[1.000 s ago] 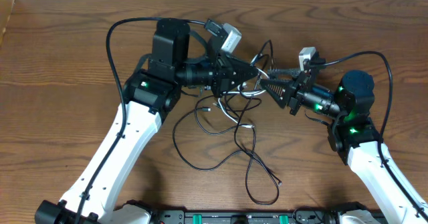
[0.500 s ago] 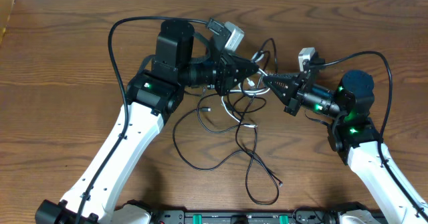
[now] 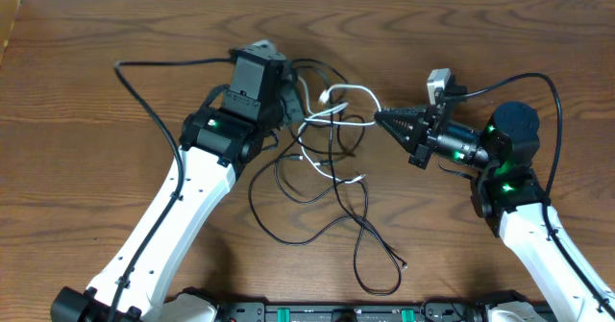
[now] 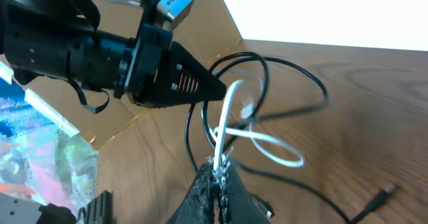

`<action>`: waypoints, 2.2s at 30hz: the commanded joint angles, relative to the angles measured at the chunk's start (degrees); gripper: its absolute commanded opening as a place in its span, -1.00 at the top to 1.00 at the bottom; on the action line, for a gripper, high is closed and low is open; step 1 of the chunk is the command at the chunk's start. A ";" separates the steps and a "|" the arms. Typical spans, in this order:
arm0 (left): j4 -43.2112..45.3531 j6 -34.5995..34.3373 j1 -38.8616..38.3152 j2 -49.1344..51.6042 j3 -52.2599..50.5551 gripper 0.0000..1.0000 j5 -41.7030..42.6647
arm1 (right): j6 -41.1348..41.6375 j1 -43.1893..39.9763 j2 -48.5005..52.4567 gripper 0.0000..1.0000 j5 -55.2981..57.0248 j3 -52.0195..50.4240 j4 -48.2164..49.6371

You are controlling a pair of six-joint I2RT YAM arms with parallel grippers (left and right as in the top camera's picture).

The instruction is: Untangle cables

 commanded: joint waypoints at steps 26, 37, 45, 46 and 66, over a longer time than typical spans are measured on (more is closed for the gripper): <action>11.80 20.85 0.17 -0.20 0.52 0.85 30.67 | 0.70 -1.77 -0.35 -0.83 1.27 0.33 -2.45; 16.87 28.57 0.07 -0.20 0.52 0.85 50.34 | -4.98 -1.62 -0.35 -0.60 2.10 0.33 -5.60; 18.88 28.55 0.07 -0.20 0.52 0.85 54.34 | -5.11 -1.62 -0.35 -0.49 4.83 0.33 -7.37; 18.88 28.55 0.04 -0.20 0.52 0.85 54.34 | -5.11 -1.62 -0.33 -0.43 4.83 0.33 -7.37; 23.52 30.45 -5.64 -0.20 0.52 0.84 46.12 | -7.63 0.00 -0.35 0.98 4.72 0.33 -7.32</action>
